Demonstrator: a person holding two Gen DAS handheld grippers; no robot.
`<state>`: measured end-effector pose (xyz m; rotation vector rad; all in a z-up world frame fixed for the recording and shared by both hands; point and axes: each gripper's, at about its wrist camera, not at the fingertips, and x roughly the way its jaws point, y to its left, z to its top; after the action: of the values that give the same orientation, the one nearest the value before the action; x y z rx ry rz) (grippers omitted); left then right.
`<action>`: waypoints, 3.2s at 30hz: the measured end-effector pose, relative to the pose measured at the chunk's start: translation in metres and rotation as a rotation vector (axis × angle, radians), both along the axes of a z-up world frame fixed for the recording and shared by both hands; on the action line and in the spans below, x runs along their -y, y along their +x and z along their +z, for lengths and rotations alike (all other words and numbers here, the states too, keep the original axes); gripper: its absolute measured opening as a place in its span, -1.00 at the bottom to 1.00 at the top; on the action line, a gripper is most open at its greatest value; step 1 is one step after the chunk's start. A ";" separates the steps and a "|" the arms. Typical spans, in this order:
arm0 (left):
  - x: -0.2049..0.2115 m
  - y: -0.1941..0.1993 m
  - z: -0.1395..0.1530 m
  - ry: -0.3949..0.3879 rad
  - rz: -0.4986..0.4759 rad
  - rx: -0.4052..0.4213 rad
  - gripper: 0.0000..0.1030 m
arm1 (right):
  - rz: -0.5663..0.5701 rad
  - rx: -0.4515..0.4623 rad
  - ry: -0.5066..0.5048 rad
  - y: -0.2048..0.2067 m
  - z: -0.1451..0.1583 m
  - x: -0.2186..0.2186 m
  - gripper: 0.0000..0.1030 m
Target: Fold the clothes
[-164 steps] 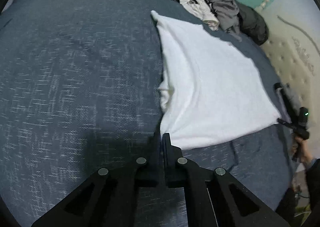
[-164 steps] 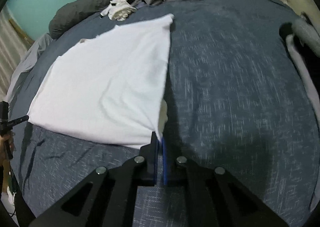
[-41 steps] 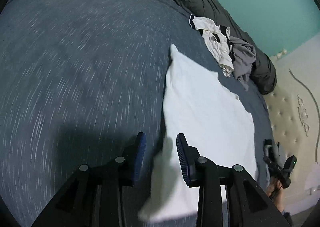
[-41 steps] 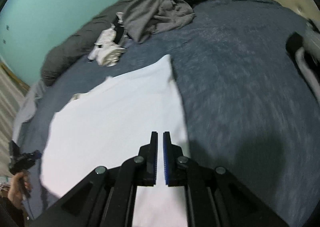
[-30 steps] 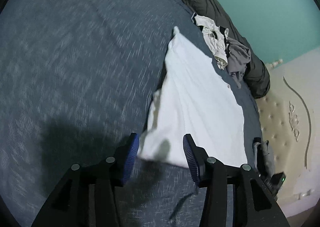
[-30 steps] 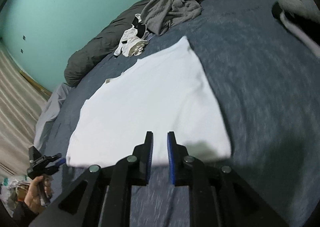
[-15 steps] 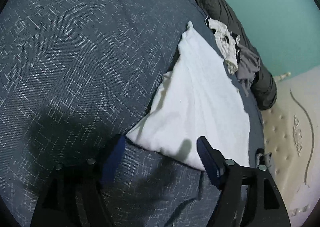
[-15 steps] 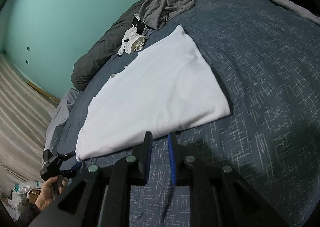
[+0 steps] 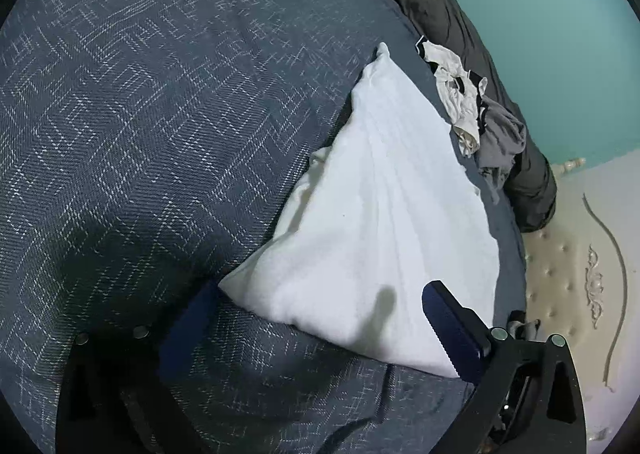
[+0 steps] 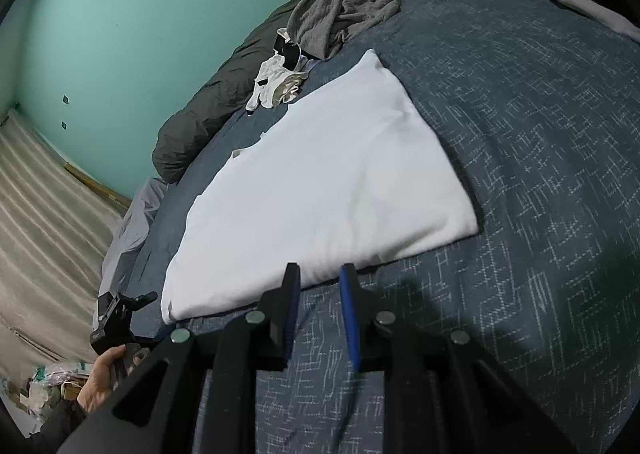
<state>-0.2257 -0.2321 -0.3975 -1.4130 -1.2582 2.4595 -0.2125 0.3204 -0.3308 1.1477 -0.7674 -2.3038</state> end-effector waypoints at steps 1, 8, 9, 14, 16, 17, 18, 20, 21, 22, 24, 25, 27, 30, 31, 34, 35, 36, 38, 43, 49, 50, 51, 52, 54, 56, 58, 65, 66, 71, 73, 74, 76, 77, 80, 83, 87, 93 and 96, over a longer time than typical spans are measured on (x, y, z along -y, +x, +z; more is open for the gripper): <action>-0.001 -0.001 0.001 -0.008 0.001 0.001 0.99 | -0.001 0.000 -0.002 0.000 0.000 -0.001 -0.62; -0.010 -0.002 0.000 -0.014 0.018 -0.012 0.40 | -0.007 -0.004 -0.021 -0.001 0.001 -0.005 -0.62; -0.010 -0.002 0.000 -0.011 0.026 -0.014 0.40 | -0.007 -0.004 -0.024 -0.001 0.001 -0.005 -0.62; -0.008 -0.003 0.005 0.013 0.038 -0.053 -0.48 | -0.007 -0.004 -0.032 -0.001 0.001 -0.007 -0.62; -0.010 -0.006 0.008 0.007 0.031 -0.060 -0.57 | -0.009 -0.001 -0.035 -0.002 0.000 -0.007 -0.62; -0.011 -0.007 0.009 0.005 0.028 -0.064 -0.60 | -0.009 0.000 -0.036 -0.002 0.000 -0.007 -0.62; -0.012 -0.007 0.011 0.001 0.029 -0.070 -0.62 | -0.010 0.002 -0.038 -0.002 -0.001 -0.008 -0.62; -0.013 -0.009 0.016 -0.005 0.029 -0.080 -0.67 | -0.011 0.003 -0.041 -0.003 -0.001 -0.009 -0.62; -0.014 -0.010 0.019 -0.012 0.027 -0.086 -0.69 | -0.012 0.003 -0.042 -0.003 -0.001 -0.009 -0.62; -0.015 -0.011 0.022 -0.019 0.026 -0.092 -0.71 | -0.014 0.003 -0.042 -0.003 -0.001 -0.010 -0.62; -0.017 -0.013 0.030 -0.034 0.018 -0.111 -0.72 | -0.017 0.003 -0.045 -0.003 -0.001 -0.012 -0.62; -0.019 -0.015 0.036 -0.047 0.008 -0.121 -0.73 | -0.020 0.003 -0.047 -0.004 -0.001 -0.013 -0.62; -0.025 -0.020 0.045 -0.062 -0.012 -0.137 -0.74 | -0.026 0.002 -0.050 -0.004 -0.001 -0.016 -0.62; -0.038 -0.030 0.065 -0.090 -0.045 -0.164 -0.75 | -0.038 0.003 -0.055 -0.005 -0.001 -0.021 -0.62; -0.044 -0.034 0.072 -0.098 -0.057 -0.175 -0.75 | -0.043 0.002 -0.057 -0.005 0.000 -0.023 -0.62; -0.067 -0.048 0.095 -0.117 -0.103 -0.211 -0.76 | -0.056 0.000 -0.060 -0.006 0.000 -0.030 -0.62; -0.077 -0.054 0.102 -0.121 -0.119 -0.222 -0.76 | -0.060 -0.002 -0.064 -0.006 0.001 -0.033 -0.62; -0.087 -0.059 0.109 -0.125 -0.137 -0.232 -0.76 | -0.062 -0.003 -0.067 -0.006 0.001 -0.036 -0.61; -0.110 -0.072 0.124 -0.134 -0.177 -0.252 -0.76 | -0.069 -0.007 -0.073 -0.007 0.003 -0.041 -0.61; -0.187 -0.103 0.153 -0.135 -0.309 -0.305 -0.78 | -0.094 -0.010 -0.084 -0.008 0.004 -0.056 -0.60; -0.305 -0.118 0.163 -0.134 -0.538 -0.331 -0.78 | -0.130 -0.020 -0.098 -0.009 0.008 -0.076 -0.52; -0.323 -0.118 0.160 -0.140 -0.576 -0.325 -0.78 | -0.135 -0.022 -0.100 -0.009 0.009 -0.079 -0.52; -0.345 -0.115 0.153 -0.149 -0.623 -0.315 -0.78 | -0.140 -0.022 -0.104 -0.009 0.009 -0.082 -0.51; -0.359 -0.113 0.146 -0.159 -0.655 -0.303 -0.78 | -0.144 -0.022 -0.107 -0.010 0.009 -0.085 -0.51; -0.386 -0.107 0.131 -0.180 -0.720 -0.278 -0.78 | -0.151 -0.022 -0.111 -0.011 0.010 -0.089 -0.51; -0.408 -0.097 0.111 -0.218 -0.779 -0.243 -0.78 | -0.155 -0.022 -0.113 -0.011 0.010 -0.092 -0.51; -0.423 -0.088 0.093 -0.256 -0.823 -0.211 -0.78 | -0.153 -0.021 -0.116 -0.011 0.011 -0.093 -0.51; -0.436 -0.064 0.067 -0.374 -0.902 -0.178 -0.77 | -0.130 -0.006 -0.120 -0.017 0.008 -0.087 -0.51; -0.438 -0.063 0.065 -0.392 -0.916 -0.170 -0.77 | -0.125 -0.002 -0.121 -0.018 0.007 -0.086 -0.51; -0.417 -0.055 0.080 -0.364 -0.909 -0.181 -0.38 | -0.098 0.016 -0.128 -0.026 0.002 -0.076 -0.24; -0.402 -0.050 0.090 -0.355 -0.893 -0.206 -0.19 | -0.086 0.023 -0.136 -0.029 0.001 -0.072 -0.24; -0.393 -0.048 0.095 -0.353 -0.876 -0.213 -0.16 | -0.080 0.024 -0.137 -0.031 0.001 -0.071 -0.24; -0.368 -0.048 0.099 -0.362 -0.822 -0.215 -0.11 | -0.068 0.020 -0.129 -0.033 0.003 -0.066 -0.23; -0.356 -0.049 0.097 -0.375 -0.793 -0.205 -0.10 | -0.059 0.017 -0.120 -0.035 0.004 -0.063 -0.18; -0.318 -0.055 0.087 -0.379 -0.696 -0.155 -0.10 | -0.041 0.012 -0.089 -0.038 0.006 -0.055 -0.07; -0.289 -0.058 0.078 -0.382 -0.619 -0.130 -0.09 | -0.026 0.006 -0.091 -0.041 0.009 -0.048 -0.02; -0.276 -0.058 0.066 -0.387 -0.595 -0.111 -0.10 | -0.001 -0.011 -0.011 -0.046 0.013 -0.033 0.01; -0.281 -0.055 0.057 -0.411 -0.625 -0.114 -0.10 | 0.032 0.004 0.122 -0.053 0.000 -0.013 -0.36; -0.282 -0.053 0.056 -0.410 -0.637 -0.116 -0.10 | -0.001 0.025 0.128 -0.056 -0.007 -0.020 -0.84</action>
<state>-0.2782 0.0500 -0.3418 -1.4213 -0.2091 2.3415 -0.2684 0.3405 -0.3381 1.2339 -0.6374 -2.3725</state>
